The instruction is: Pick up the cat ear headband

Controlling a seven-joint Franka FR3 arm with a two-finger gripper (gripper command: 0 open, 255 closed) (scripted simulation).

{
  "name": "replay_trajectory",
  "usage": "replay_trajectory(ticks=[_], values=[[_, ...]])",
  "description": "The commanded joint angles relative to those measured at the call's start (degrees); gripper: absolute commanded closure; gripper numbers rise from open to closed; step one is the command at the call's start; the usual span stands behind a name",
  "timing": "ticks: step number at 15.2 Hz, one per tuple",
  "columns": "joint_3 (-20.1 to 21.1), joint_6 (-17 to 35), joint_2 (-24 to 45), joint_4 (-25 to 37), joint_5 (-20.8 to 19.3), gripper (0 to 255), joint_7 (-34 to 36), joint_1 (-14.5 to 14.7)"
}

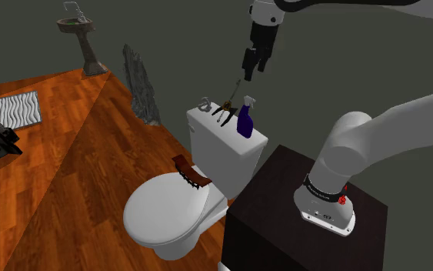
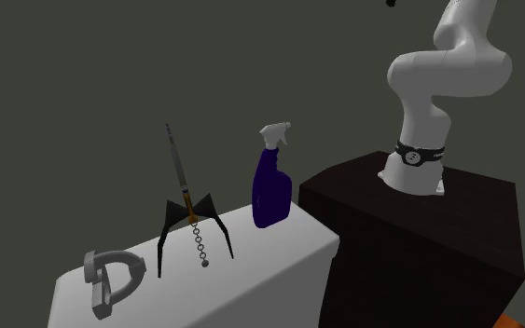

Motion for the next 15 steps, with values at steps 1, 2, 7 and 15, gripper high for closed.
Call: replay_trajectory(ticks=[1,2,7,15], values=[[0.00,0.00,0.00,0.00,0.00,0,0.00,0.00],[-0.24,1.30,1.74,-0.02,-0.40,0,0.05,-0.38],[-1.44,7.41,10.96,0.87,-2.38,0,0.49,-2.28],[-3.52,15.28,26.98,5.57,-5.26,0,1.58,-5.08]])
